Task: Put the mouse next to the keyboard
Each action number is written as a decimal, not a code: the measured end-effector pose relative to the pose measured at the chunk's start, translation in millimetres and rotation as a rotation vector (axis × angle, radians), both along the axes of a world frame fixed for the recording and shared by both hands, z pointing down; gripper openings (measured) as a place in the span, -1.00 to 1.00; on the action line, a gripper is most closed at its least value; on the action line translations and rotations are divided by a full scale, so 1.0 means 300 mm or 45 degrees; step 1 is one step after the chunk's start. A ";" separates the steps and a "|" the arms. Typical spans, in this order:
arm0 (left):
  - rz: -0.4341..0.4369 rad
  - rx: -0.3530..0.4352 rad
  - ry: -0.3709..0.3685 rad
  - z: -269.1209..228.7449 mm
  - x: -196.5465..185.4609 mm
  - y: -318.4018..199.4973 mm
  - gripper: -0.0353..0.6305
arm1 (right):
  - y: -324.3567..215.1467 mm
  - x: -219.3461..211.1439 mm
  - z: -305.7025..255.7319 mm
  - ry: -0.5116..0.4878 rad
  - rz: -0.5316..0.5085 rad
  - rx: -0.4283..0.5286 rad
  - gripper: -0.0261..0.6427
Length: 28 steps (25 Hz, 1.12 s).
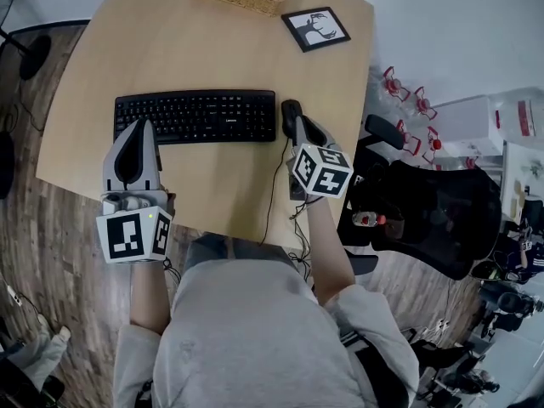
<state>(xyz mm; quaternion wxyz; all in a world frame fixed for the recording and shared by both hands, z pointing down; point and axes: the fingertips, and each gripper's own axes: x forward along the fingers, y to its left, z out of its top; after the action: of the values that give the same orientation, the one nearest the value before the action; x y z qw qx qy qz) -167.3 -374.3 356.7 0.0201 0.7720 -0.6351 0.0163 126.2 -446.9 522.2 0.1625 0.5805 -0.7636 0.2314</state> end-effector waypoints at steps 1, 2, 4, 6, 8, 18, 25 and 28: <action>0.009 0.007 0.001 -0.006 0.002 0.007 -0.86 | 0.016 -0.007 -0.022 0.005 -0.010 0.025 -0.87; 0.019 0.013 0.002 -0.011 0.004 0.014 -0.86 | 0.033 -0.014 -0.042 0.007 -0.018 0.048 -0.87; 0.037 0.022 0.004 -0.019 0.007 0.030 -0.86 | 0.066 -0.026 -0.079 0.002 -0.029 0.085 -0.87; 0.058 0.029 0.005 -0.027 0.009 0.045 -0.86 | 0.098 -0.036 -0.121 -0.010 -0.032 0.129 -0.87; 0.081 0.034 0.004 -0.035 0.013 0.060 -0.86 | 0.129 -0.046 -0.166 -0.015 -0.033 0.182 -0.87; 0.173 0.082 -0.013 -0.083 0.026 0.168 -0.86 | 0.299 -0.074 -0.327 0.018 -0.005 0.353 -0.87; 0.213 0.108 -0.014 -0.114 0.023 0.225 -0.86 | 0.401 -0.084 -0.434 0.056 0.018 0.450 -0.87; 0.237 0.119 -0.013 -0.123 0.027 0.245 -0.86 | 0.441 -0.086 -0.473 0.078 0.027 0.494 -0.87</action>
<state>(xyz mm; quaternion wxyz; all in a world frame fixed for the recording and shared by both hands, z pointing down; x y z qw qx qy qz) -159.1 -300.8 320.0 -0.0208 0.8276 -0.5609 -0.0074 100.3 -314.5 380.2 0.0683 0.6159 -0.7823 0.0640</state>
